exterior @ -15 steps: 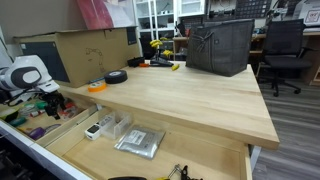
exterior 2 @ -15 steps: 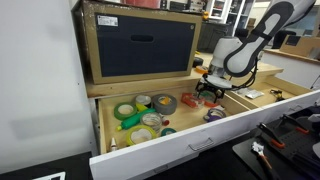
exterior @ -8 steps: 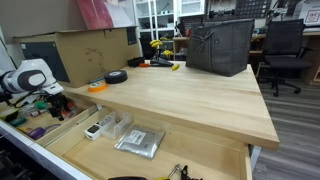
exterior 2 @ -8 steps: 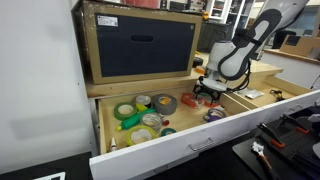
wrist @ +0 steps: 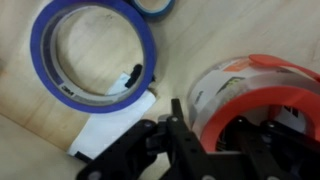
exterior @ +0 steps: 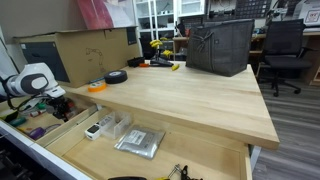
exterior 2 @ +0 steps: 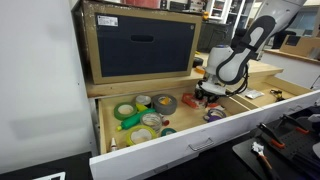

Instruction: Take the white tape and blue tape out of the drawer

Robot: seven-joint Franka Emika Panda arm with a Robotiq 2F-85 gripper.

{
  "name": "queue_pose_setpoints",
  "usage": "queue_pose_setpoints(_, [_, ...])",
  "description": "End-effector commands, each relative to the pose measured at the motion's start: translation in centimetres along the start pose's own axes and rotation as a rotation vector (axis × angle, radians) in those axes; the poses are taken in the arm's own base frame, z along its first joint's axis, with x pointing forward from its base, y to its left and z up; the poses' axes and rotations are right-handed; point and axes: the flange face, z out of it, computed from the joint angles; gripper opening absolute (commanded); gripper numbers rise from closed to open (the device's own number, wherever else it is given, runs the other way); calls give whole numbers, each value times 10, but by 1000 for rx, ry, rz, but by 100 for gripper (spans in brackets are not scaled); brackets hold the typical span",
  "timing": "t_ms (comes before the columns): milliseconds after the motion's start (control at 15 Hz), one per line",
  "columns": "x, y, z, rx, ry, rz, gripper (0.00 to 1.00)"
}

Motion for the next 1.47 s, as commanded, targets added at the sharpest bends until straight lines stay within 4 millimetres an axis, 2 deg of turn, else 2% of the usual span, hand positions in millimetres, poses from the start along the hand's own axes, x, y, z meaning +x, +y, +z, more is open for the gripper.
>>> queue_pose_setpoints(0, [-11,-9,-5,29,24,-24,5])
queue_pose_setpoints(67, [-15,-11,-9,34,28,-33,3])
queue_pose_setpoints(133, [-19,-11,-12,37,29,-42,6])
queue_pose_setpoints(400, [-46,-6,-42,42,11,-125,6])
queue_pose_setpoints(533, [-55,5,-61,29,-11,-171,6])
queue_pose_setpoints(667, [-56,20,-76,9,-32,-197,6])
queue_pose_setpoints(800, [-46,34,-88,-13,-36,-198,6])
queue_pose_setpoints(1400, [40,89,-134,-90,-42,-84,6])
